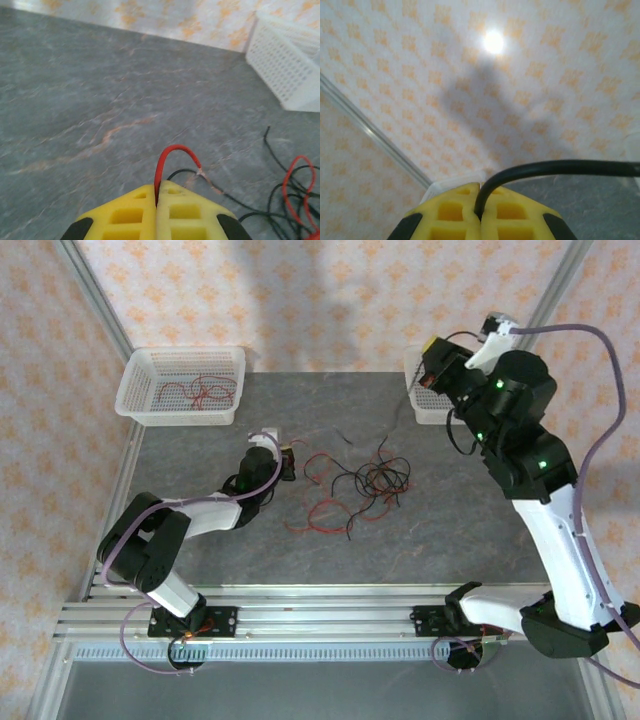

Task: Untangle the cables

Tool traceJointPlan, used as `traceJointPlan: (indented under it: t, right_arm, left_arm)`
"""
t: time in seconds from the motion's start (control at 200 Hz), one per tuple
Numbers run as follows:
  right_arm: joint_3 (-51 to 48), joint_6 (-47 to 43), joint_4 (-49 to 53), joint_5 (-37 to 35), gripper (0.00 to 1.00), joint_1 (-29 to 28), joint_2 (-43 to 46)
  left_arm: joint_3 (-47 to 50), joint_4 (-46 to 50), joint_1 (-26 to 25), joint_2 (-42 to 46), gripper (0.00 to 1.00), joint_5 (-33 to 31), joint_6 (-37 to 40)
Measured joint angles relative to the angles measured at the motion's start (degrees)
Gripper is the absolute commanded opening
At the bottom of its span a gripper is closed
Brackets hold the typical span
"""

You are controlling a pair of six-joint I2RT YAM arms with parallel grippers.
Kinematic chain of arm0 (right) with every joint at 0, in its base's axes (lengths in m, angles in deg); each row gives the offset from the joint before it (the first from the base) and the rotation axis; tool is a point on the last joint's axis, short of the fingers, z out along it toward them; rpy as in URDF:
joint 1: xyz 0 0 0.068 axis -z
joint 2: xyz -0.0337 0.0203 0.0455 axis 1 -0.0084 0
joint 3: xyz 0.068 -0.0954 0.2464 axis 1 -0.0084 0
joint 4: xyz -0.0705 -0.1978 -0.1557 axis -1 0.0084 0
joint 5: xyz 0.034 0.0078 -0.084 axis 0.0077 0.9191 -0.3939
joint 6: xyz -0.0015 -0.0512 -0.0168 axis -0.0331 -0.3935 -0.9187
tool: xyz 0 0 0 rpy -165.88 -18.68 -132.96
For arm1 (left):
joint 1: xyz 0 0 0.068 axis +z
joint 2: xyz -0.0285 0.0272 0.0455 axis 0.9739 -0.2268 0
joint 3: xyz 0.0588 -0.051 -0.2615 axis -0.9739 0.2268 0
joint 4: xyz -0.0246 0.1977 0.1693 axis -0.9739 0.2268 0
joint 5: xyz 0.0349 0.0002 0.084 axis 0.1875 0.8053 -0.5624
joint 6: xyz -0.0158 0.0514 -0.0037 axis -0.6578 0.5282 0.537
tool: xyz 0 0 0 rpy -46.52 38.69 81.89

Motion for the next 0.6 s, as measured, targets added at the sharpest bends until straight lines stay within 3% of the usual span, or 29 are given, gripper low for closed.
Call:
traceJointPlan:
  t: [0.36,0.601]
  right_arm:
    - [5.5,-6.3,1.0,-10.2,0.00,0.3,-0.3]
    - [8.7,-13.3,-0.5,-18.5,0.00,2.5,-7.3]
  left_arm:
    - [1.9,0.2,0.2,0.2,0.00,-1.2,-0.9]
    - [1.9,1.6,0.2,5.0,0.00,0.5,-1.5]
